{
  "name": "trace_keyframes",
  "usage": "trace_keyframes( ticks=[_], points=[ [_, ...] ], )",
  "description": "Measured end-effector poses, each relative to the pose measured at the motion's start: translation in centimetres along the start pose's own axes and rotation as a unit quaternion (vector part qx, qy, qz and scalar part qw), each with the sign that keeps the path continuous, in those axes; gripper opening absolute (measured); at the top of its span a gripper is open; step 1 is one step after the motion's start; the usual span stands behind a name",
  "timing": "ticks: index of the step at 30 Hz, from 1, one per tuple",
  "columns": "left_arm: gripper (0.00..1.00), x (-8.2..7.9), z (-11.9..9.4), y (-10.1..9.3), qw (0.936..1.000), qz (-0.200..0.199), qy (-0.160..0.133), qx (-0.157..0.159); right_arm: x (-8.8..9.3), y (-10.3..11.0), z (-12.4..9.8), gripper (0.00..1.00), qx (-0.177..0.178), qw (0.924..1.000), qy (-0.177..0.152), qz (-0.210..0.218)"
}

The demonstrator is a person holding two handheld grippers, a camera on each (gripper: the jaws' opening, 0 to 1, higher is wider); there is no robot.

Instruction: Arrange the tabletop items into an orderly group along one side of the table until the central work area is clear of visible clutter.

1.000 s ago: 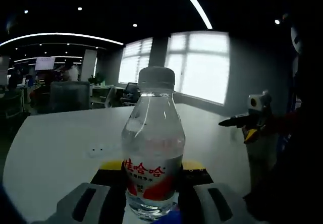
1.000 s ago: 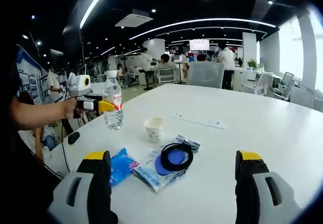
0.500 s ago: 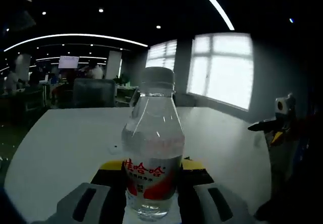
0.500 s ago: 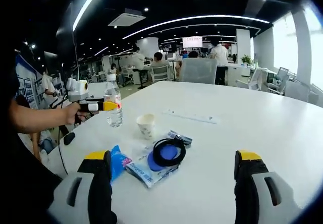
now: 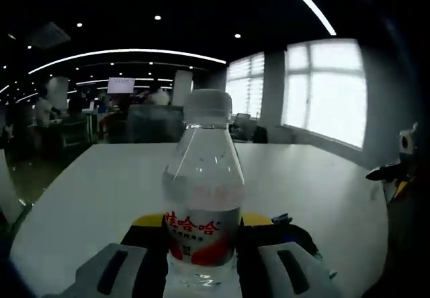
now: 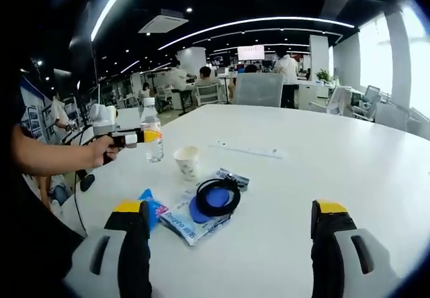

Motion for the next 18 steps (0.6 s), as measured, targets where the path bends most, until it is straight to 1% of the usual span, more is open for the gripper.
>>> trace_keyframes(
  ticks=[2,3,4,6,9,13,15,18],
  points=[
    [0.36,-0.3,0.3,0.0,1.0,0.001,-0.002,-0.006,0.1,-0.1,0.2,0.96,0.0,1.0,0.001,0.002],
    [0.36,-0.2,0.6,0.1,1.0,0.003,-0.002,-0.007,0.1,-0.1,0.3,0.96,0.0,1.0,0.002,0.003],
    [0.36,-0.4,0.9,-0.4,0.9999,0.006,0.001,-0.01,0.1,-0.1,0.4,0.96,0.001,1.0,0.001,0.004],
    [0.36,-0.3,1.1,-0.9,0.9998,0.013,0.005,-0.014,0.1,-0.1,0.7,0.96,0.0,1.0,0.001,0.005],
    [0.36,0.8,1.8,-0.5,0.9997,0.003,0.011,-0.022,0.3,-0.2,1.1,0.95,0.001,1.0,0.002,0.006],
    [0.35,2.0,2.7,-0.2,0.9994,0.004,0.021,-0.029,0.4,-0.3,1.5,0.95,0.001,0.9999,0.003,0.011],
    [0.35,2.5,3.2,0.5,0.9991,0.007,0.022,-0.037,0.7,-0.4,1.7,0.95,0.001,0.9999,0.007,0.013],
    [0.35,2.4,3.6,0.9,0.9987,0.003,0.022,-0.045,1.0,-0.5,1.9,0.95,0.0,0.9998,0.011,0.015]
  ],
)
Point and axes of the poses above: the point that each gripper's makers call its tool centre point, and the gripper's own axes: z roughly forward along the fingers, y roughly to its left, x roughly out of its underside, the point moved 5 cm from there along -z, roughly backward along the fingers, and after that the axes turned 6 degrees about -y, right-handed, at the moved point
